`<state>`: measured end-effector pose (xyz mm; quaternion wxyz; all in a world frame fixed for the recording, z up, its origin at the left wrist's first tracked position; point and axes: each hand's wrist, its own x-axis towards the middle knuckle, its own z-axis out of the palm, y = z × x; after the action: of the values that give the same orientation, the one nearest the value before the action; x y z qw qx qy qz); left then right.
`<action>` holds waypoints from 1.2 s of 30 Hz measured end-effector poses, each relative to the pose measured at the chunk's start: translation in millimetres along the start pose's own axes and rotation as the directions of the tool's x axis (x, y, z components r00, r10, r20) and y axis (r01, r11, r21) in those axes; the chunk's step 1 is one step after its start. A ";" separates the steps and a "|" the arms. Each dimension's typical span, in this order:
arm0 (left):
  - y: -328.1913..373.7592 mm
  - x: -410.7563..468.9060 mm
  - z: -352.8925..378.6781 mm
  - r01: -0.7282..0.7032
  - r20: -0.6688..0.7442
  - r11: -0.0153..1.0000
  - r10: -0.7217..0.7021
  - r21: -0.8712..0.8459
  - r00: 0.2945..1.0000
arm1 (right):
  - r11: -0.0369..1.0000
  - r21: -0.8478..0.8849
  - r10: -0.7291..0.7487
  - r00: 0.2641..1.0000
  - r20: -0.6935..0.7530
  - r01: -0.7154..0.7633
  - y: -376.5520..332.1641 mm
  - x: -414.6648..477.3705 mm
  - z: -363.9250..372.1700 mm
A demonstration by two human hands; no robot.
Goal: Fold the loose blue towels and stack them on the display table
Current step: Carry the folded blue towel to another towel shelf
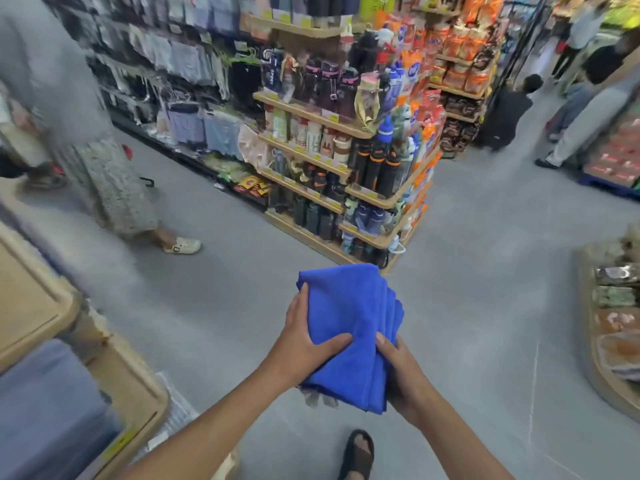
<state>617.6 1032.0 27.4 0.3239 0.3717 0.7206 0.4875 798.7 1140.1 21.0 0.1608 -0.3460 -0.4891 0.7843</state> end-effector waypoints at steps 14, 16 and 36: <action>3.9 169.3 -96.9 0.145 -0.531 0.980 -0.194 -0.133 0.825 | 0.968 -0.236 0.196 0.849 0.491 -0.087 -120.8 294.9 63.3; -1.1 175.4 -118.8 0.158 -0.609 0.975 -0.221 -0.156 0.762 | 0.955 -0.280 0.241 0.797 0.553 -0.094 -127.3 323.7 94.0; -47.7 161.7 -427.5 0.119 -0.962 0.970 -0.230 -0.213 0.147 | 0.871 -0.491 0.473 0.287 0.833 -0.011 -116.4 490.5 512.4</action>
<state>169.5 960.4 100.2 -0.1461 -0.1294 0.7749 0.6011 82.2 1148.4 78.7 -0.3487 0.0749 -0.5759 0.7356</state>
